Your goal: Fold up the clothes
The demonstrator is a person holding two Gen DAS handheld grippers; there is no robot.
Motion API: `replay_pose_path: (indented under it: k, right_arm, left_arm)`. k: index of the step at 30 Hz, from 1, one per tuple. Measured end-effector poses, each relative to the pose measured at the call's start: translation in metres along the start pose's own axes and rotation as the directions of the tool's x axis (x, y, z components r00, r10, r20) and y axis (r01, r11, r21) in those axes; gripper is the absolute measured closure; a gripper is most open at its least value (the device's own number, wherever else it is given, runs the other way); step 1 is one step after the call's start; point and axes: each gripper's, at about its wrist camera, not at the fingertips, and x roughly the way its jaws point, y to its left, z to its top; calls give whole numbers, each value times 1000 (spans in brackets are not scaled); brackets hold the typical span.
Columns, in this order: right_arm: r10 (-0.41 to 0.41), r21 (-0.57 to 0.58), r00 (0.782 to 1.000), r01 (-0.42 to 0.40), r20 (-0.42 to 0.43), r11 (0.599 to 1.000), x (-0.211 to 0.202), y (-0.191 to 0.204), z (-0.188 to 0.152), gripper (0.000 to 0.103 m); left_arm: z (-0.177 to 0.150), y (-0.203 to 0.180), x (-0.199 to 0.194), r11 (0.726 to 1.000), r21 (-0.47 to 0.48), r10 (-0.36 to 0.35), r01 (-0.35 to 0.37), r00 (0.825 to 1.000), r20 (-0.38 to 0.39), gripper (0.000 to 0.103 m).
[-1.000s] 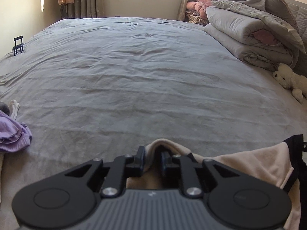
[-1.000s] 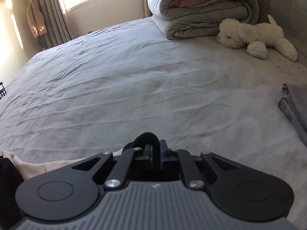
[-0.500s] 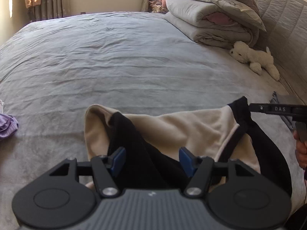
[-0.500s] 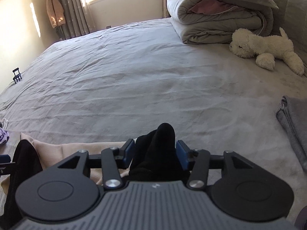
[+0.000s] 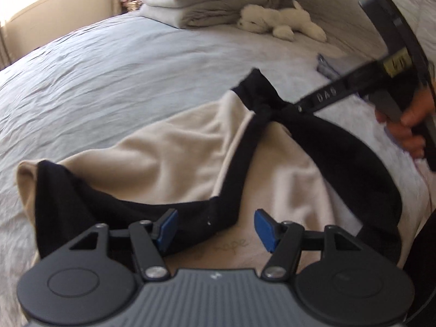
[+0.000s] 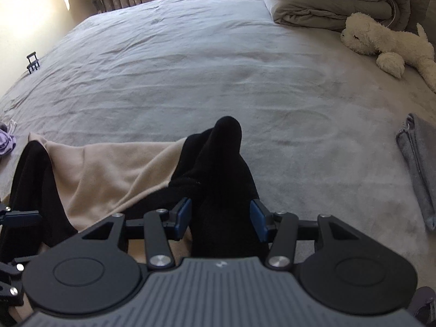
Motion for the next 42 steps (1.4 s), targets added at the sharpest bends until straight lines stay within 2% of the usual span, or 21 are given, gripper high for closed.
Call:
replay_pose_path:
  k: [4, 6, 7, 8, 9, 11, 13, 14, 19, 27, 32, 38, 42]
  right_arm:
    - [-29, -14, 999, 29, -39, 999, 9, -5, -3, 51]
    - [-26, -12, 998, 25, -50, 1000, 13, -8, -4, 51]
    - [-25, -14, 998, 24, -52, 1000, 14, -8, -4, 51]
    - [-24, -17, 998, 24, -54, 1000, 15, -8, -4, 52]
    - [-23, -18, 998, 22, -54, 1000, 16, -9, -4, 55]
    - [-1, -8, 998, 0, -56, 1000, 16, -10, -3, 74]
    - [3, -3, 999, -4, -52, 1000, 13, -11, -1, 83]
    - [0, -4, 999, 0, -48, 1000, 12, -11, 0, 85]
    - [-9, 27, 1000, 9, 0, 1000, 4, -18, 7, 87]
    - [-32, 71, 992, 23, 122, 997, -3, -27, 27, 89]
    - [-71, 85, 980, 56, 186, 995, 6, -25, 41, 89]
    - [-100, 94, 972, 82, 213, 992, 24, -26, 48, 89]
    - [-109, 65, 969, 97, 221, 993, 35, -23, 48, 89]
  left_arm:
    - [-5, -10, 14, 994, 84, 64, -64, 998, 8, 45]
    - [-3, -9, 17, 992, 90, 81, -83, 996, 22, 64]
    - [0, -7, 16, 992, 79, 94, -96, 995, 29, 71]
    - [3, -4, 15, 992, 66, 107, -109, 994, 36, 84]
    - [6, -1, 15, 991, 54, 120, -122, 992, 43, 90]
    - [12, 7, 12, 992, 21, 124, -126, 990, 64, 90]
    - [20, 14, 8, 989, 4, 148, -149, 985, 93, 91]
    - [24, 17, 6, 987, -2, 163, -163, 981, 109, 91]
    - [51, 41, 0, 972, -64, 236, -228, 956, 172, 92]
    - [105, 93, 12, 931, -228, 334, -286, 919, 211, 92]
    - [133, 119, 34, 912, -244, 382, -331, 901, 206, 92]
    - [155, 156, 74, 893, -291, 402, -344, 901, 167, 92]
    - [163, 179, 107, 883, -333, 387, -329, 914, 124, 92]
